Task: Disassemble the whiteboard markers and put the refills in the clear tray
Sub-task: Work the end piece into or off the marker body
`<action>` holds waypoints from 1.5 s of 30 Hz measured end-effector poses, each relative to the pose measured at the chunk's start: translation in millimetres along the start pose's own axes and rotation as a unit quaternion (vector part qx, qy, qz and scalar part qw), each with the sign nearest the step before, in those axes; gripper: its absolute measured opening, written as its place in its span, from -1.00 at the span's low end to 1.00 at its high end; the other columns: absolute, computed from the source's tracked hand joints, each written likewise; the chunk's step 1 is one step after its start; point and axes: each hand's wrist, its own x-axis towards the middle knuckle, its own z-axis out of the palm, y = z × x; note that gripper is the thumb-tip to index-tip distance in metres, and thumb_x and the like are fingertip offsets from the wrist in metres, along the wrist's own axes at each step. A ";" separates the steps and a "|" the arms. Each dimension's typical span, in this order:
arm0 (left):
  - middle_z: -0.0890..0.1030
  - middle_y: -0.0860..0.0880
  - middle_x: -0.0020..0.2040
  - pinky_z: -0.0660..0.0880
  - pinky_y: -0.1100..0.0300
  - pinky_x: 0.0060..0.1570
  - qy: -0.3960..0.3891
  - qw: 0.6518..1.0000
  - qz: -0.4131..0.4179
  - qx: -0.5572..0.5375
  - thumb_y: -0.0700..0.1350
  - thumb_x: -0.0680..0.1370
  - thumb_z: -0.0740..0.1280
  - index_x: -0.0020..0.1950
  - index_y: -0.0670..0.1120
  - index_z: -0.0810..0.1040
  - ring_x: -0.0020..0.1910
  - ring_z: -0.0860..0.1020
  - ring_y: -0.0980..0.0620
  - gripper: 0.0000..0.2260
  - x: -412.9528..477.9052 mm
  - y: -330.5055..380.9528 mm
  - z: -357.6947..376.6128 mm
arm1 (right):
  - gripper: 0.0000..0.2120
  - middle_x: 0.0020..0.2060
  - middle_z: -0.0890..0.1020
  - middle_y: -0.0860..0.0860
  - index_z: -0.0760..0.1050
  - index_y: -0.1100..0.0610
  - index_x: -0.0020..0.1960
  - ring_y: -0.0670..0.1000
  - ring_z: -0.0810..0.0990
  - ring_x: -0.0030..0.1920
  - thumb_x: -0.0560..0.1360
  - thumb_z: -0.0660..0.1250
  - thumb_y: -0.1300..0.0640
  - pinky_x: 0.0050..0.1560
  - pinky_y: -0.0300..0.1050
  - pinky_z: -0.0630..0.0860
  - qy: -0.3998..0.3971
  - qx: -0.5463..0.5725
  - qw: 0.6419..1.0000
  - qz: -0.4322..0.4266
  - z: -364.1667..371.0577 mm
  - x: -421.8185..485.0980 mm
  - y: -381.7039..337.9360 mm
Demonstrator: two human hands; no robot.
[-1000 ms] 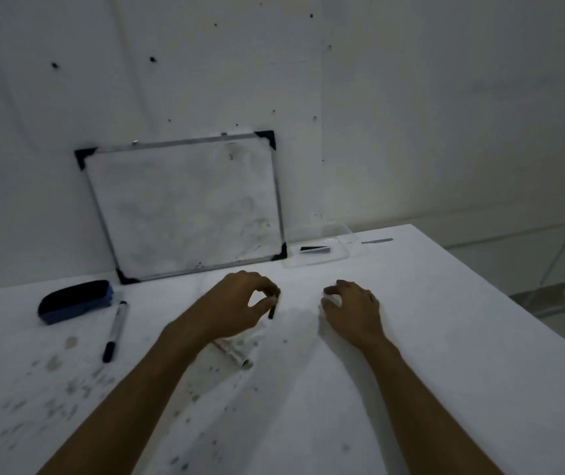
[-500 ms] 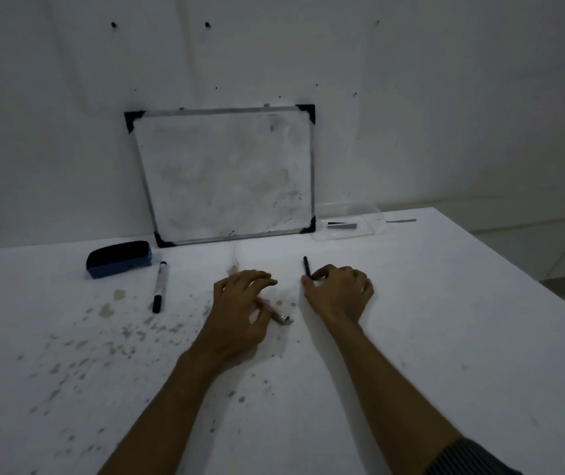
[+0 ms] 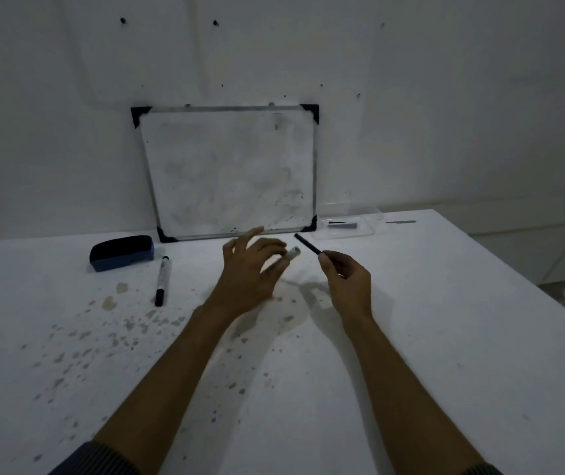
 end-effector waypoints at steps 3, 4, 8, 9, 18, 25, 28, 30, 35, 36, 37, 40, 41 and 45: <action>0.67 0.16 0.16 0.17 0.01 0.39 0.073 0.990 -0.063 -0.105 0.05 0.64 0.35 0.16 -0.01 0.67 0.44 0.39 0.14 -0.80 10.0 2.5 -21.5 | -0.88 0.02 0.76 -0.13 0.70 -0.08 0.08 -0.15 0.72 0.04 0.55 0.47 -0.03 0.03 -0.22 0.62 -0.034 0.181 0.978 0.101 0.2 0.9 -6.1; 0.66 0.22 0.10 0.23 0.02 0.39 0.081 0.983 -0.089 -0.141 0.08 0.64 0.34 0.11 0.01 0.68 0.37 0.43 0.23 -0.79 10.1 2.2 -28.9 | -0.86 0.02 0.76 -0.10 0.72 -0.05 0.09 -0.10 0.73 0.04 0.56 0.47 -0.03 0.02 -0.19 0.63 -0.052 0.246 0.957 0.144 3.4 0.2 -7.5; 0.72 0.05 -0.13 0.55 0.15 0.10 0.007 0.949 -0.163 -0.270 0.20 0.60 0.30 0.00 0.14 0.70 -0.03 0.65 0.18 -0.78 -10.7 -9.8 -54.7 | -0.86 -0.08 0.73 0.01 0.74 0.07 0.05 -0.01 0.70 -0.03 0.57 0.46 0.03 0.06 -0.05 0.61 -0.135 0.372 0.881 0.260 21.9 -7.1 -9.8; 0.73 0.01 -0.14 0.56 0.19 0.00 -0.025 0.937 -0.178 -0.301 0.23 0.58 0.31 0.00 0.15 0.72 -0.10 0.67 0.14 -0.75 -21.7 -16.4 -57.2 | -0.85 -0.08 0.73 0.01 0.74 0.08 0.05 0.00 0.70 -0.03 0.57 0.47 0.04 0.06 -0.04 0.61 -0.153 0.373 0.875 0.268 26.3 -9.3 -9.2; 0.71 -0.10 -0.20 0.52 0.21 -0.46 -0.075 0.826 -0.295 -0.474 0.20 0.49 0.49 0.11 -0.06 0.75 -0.39 0.58 0.04 -0.62 -78.1 -46.5 -43.3 | -0.85 -0.22 0.74 0.04 0.71 0.21 0.00 -0.02 0.69 -0.18 0.55 0.50 0.12 -0.10 -0.21 0.66 -0.141 0.299 0.906 0.264 53.4 -23.1 -3.7; 0.73 -0.05 -0.15 0.55 0.20 -0.42 -0.098 0.842 -0.296 -0.441 0.04 0.60 0.44 0.15 0.02 0.75 -0.31 0.62 -0.01 -0.81 -80.5 -44.7 -39.8 | -0.80 -0.19 0.73 0.04 0.68 0.24 0.12 -0.03 0.64 -0.18 0.55 0.49 0.15 -0.05 -0.19 0.64 -0.124 0.256 0.931 0.229 54.8 -27.2 -5.8; 0.73 -0.04 -0.18 0.55 0.21 -0.43 -0.095 0.849 -0.290 -0.432 0.05 0.58 0.45 0.14 0.01 0.75 -0.32 0.62 -0.02 -0.79 -79.4 -40.3 -40.9 | -0.87 -0.17 0.74 0.04 0.69 0.17 0.08 -0.02 0.64 -0.16 0.56 0.49 0.16 0.05 -0.14 0.64 -0.120 0.225 0.944 0.210 56.9 -28.5 -8.0; 0.74 -0.05 -0.17 0.55 0.21 -0.42 -0.093 0.851 -0.284 -0.431 0.05 0.56 0.46 0.17 0.01 0.75 -0.31 0.62 -0.04 -0.76 -79.3 -37.4 -41.9 | -0.92 -0.12 0.75 0.06 0.70 0.10 0.04 -0.01 0.65 -0.14 0.55 0.49 0.14 0.09 -0.11 0.65 -0.110 0.198 0.955 0.194 58.6 -30.1 -8.0; 0.74 -0.03 -0.20 0.50 0.25 -0.46 -0.106 0.872 -0.272 -0.393 0.00 0.61 0.43 0.14 0.05 0.76 -0.38 0.57 0.04 -0.84 -79.3 -35.9 -37.5 | -0.94 -0.02 0.76 0.03 0.70 0.01 0.01 0.02 0.72 0.02 0.56 0.49 0.14 0.04 -0.14 0.67 -0.071 0.137 0.981 0.117 61.2 -34.4 -3.0; 0.74 -0.01 -0.21 0.48 0.28 -0.48 -0.110 0.874 -0.273 -0.387 0.01 0.61 0.43 0.13 0.04 0.76 -0.42 0.57 0.08 -0.84 -79.4 -35.7 -36.2 | -0.93 -0.02 0.76 -0.01 0.69 -0.02 0.02 -0.03 0.72 0.05 0.56 0.49 0.12 0.06 -0.15 0.66 -0.071 0.113 0.987 0.086 60.6 -35.0 -3.3; 0.74 0.00 -0.24 0.48 0.30 -0.50 -0.114 0.874 -0.276 -0.383 0.04 0.61 0.42 0.10 0.03 0.77 -0.45 0.57 0.11 -0.83 -79.6 -35.7 -35.1 | -0.92 -0.02 0.76 -0.07 0.69 -0.04 0.04 -0.09 0.72 0.06 0.55 0.50 0.10 0.08 -0.18 0.65 -0.076 0.082 0.993 0.046 59.7 -35.6 -3.8; 0.68 -0.08 -0.34 0.47 0.22 -0.52 -0.109 0.874 -0.279 -0.382 0.16 0.60 0.39 -0.06 -0.03 0.77 -0.51 0.54 0.06 -0.71 -79.0 -37.9 -35.9 | -0.86 -0.05 0.76 -0.19 0.72 -0.05 0.11 -0.18 0.71 0.02 0.56 0.49 0.06 0.06 -0.27 0.63 -0.109 0.023 0.993 -0.047 62.4 -41.4 -7.7; 0.66 -0.13 -0.36 0.47 0.22 -0.52 -0.107 0.872 -0.277 -0.390 0.19 0.60 0.38 -0.08 -0.06 0.75 -0.51 0.53 0.03 -0.66 -78.9 -40.0 -36.7 | -0.86 -0.06 0.76 -0.21 0.72 -0.06 0.12 -0.18 0.71 0.01 0.57 0.48 0.06 0.05 -0.28 0.63 -0.118 0.013 0.991 -0.064 65.1 -44.4 -9.3; 0.64 -0.20 -0.33 0.49 0.20 -0.49 -0.097 0.851 -0.277 -0.436 0.31 0.51 0.40 -0.01 -0.07 0.75 -0.46 0.54 -0.04 -0.55 -78.7 -45.5 -38.8 | -0.82 0.02 0.75 -0.18 0.70 -0.06 0.19 -0.16 0.69 0.07 0.64 0.37 0.02 0.08 -0.23 0.59 -0.157 -0.028 0.982 -0.099 74.8 -54.3 -8.3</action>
